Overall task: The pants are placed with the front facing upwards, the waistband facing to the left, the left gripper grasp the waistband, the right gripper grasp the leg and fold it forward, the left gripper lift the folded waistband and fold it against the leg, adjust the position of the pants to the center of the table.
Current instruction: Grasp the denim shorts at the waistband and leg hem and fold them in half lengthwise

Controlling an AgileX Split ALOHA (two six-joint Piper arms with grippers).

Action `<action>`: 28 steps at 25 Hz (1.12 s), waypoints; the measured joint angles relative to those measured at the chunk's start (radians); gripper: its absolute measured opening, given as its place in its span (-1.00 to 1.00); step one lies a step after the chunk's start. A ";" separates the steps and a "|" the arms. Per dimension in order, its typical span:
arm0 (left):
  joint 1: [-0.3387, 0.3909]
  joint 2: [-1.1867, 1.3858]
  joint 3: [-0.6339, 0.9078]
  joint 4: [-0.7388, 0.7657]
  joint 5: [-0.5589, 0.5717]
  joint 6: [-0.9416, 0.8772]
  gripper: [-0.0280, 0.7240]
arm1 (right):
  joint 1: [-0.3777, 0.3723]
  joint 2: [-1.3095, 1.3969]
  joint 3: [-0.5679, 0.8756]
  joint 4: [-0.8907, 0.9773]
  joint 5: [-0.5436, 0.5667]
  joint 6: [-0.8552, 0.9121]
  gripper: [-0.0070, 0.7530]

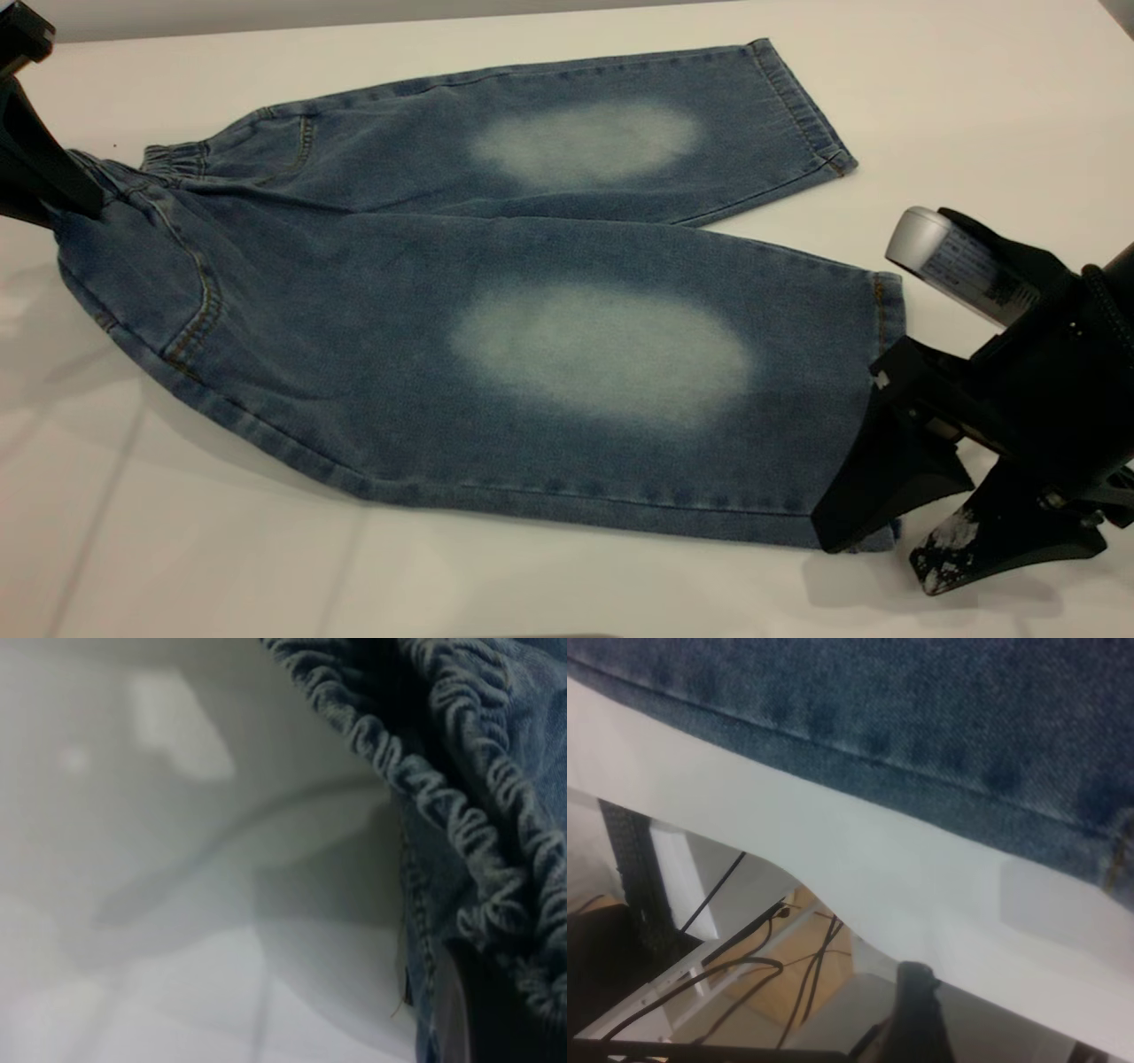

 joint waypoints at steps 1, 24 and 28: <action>0.000 0.000 0.000 0.000 0.000 0.000 -0.72 | 0.000 0.008 0.000 0.013 0.001 -0.011 0.28; 0.000 0.000 0.000 0.000 -0.003 0.000 -0.72 | 0.000 0.045 -0.060 0.042 -0.014 0.001 0.27; 0.000 0.000 0.000 0.000 -0.005 0.000 -0.72 | 0.000 0.058 -0.064 0.088 -0.014 -0.016 0.27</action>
